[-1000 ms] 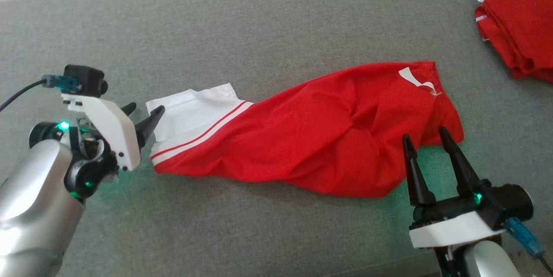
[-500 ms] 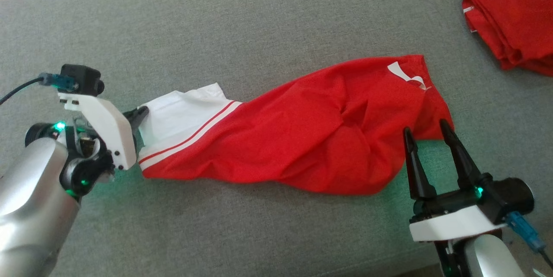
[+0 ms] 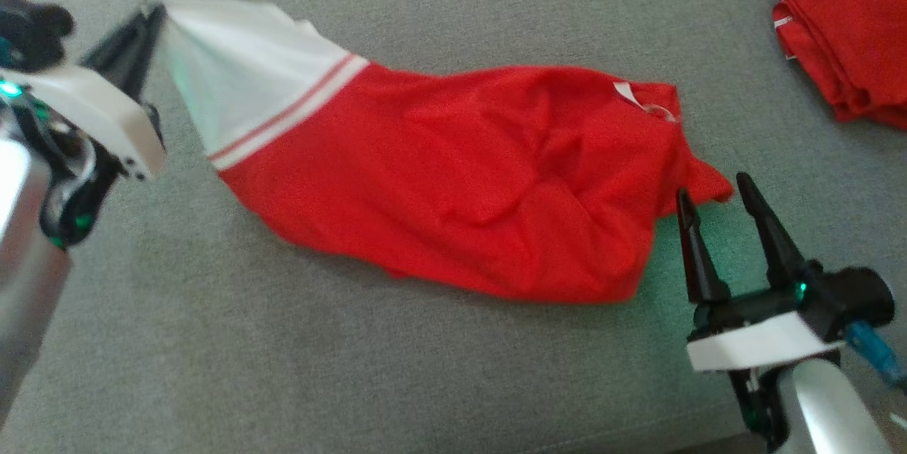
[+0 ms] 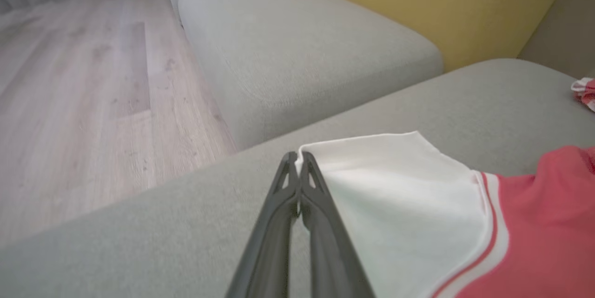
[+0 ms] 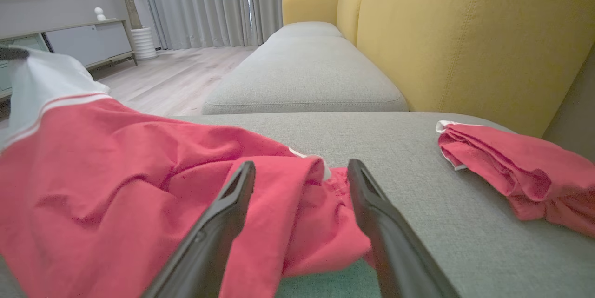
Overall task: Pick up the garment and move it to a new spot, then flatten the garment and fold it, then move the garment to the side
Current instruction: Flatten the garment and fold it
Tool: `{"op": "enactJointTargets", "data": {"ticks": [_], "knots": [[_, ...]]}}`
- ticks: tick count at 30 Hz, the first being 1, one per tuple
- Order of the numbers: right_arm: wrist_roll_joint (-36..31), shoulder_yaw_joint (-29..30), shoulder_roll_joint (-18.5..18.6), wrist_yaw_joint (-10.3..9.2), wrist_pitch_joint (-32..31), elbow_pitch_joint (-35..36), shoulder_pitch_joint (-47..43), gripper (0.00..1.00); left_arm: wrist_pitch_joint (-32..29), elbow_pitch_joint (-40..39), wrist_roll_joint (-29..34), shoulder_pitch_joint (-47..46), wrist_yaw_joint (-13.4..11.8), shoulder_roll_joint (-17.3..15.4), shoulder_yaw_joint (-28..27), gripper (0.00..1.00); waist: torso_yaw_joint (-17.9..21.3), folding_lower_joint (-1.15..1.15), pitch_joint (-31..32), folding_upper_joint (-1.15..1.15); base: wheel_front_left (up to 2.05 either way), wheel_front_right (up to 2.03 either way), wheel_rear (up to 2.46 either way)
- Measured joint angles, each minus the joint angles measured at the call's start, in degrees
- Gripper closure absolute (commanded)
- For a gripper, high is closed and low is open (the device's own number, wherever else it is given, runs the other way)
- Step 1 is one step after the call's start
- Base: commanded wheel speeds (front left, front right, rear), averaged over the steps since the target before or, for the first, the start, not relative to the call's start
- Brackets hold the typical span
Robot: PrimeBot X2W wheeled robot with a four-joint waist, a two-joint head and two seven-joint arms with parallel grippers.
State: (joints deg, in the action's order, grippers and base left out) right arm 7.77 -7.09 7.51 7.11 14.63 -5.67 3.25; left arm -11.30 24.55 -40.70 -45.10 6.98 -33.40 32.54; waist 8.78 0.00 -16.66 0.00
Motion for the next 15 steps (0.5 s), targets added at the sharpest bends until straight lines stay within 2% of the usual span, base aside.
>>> {"op": "enactJointTargets", "data": {"ticks": [4,13,15], "knots": [[2.32,-0.78,2.33,0.0,-0.7,-5.48,4.76,0.0,1.78,2.46,0.86,-2.01,0.0,0.41,-0.4,1.0,-0.34,0.0,-0.57,0.0,0.0,0.0,0.0],[6.25,-1.12,5.65,0.0,-17.11,-16.18,19.95,0.0,1.46,3.35,1.01,-3.54,0.09,1.54,2.54,1.0,-1.83,0.01,-2.01,0.0,0.0,0.0,0.0],[6.51,-0.75,6.33,0.0,-20.28,-20.42,23.65,0.0,1.47,3.15,1.01,-4.43,0.1,1.78,3.23,1.0,-2.75,0.0,-2.55,0.0,0.0,0.0,0.0]]}}
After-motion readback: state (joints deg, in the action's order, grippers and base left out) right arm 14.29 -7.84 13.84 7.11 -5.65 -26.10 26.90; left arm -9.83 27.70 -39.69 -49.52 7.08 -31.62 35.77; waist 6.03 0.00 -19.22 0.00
